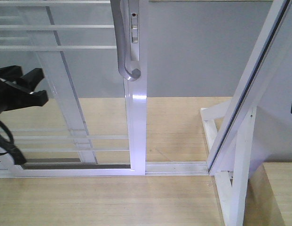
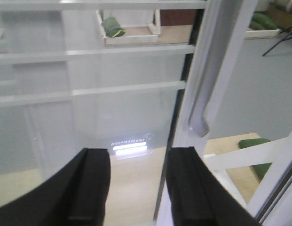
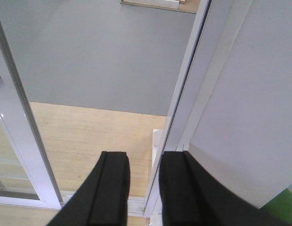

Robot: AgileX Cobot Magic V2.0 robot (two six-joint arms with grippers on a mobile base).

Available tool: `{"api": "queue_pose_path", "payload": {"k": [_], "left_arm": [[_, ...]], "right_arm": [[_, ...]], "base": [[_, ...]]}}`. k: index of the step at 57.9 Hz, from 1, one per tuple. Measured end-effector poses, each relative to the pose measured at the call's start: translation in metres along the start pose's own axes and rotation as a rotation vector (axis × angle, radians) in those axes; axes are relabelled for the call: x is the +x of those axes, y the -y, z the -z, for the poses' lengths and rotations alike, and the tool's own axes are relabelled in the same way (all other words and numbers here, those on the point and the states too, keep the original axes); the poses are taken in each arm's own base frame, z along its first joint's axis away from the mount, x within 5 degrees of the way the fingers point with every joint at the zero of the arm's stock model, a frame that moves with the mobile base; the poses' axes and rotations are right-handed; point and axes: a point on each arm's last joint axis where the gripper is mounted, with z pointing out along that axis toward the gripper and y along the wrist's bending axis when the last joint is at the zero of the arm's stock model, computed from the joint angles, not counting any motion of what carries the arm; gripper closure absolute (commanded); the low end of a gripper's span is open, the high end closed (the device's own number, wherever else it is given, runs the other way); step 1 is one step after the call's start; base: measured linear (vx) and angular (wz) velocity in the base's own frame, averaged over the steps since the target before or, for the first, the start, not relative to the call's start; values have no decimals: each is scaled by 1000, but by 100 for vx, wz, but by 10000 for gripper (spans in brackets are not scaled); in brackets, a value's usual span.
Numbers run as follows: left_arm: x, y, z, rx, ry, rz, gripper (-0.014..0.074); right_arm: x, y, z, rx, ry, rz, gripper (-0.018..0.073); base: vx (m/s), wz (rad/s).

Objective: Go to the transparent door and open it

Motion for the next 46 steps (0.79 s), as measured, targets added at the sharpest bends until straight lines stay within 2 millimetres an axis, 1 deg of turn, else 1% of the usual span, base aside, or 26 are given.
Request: {"api": "queue_pose_path", "payload": {"k": [10, 22, 27, 34, 46], "left_arm": [[-8, 25, -46, 89, 28, -21, 176], [-22, 45, -107, 145, 50, -79, 176], [-22, 51, -134, 155, 51, -91, 176], [-22, 55, -165, 158, 58, -95, 176], [-22, 60, -202, 160, 78, -94, 176]], "right_arm": [[1, 0, -3, -2, -11, -1, 295], [1, 0, -3, -3, -11, -2, 295], [1, 0, -3, -3, -11, -2, 295], [1, 0, -3, -3, -11, -2, 295], [1, 0, -3, -2, -11, -2, 295]], "base": [[0, 0], [0, 0], [0, 0], [0, 0], [0, 0]]}}
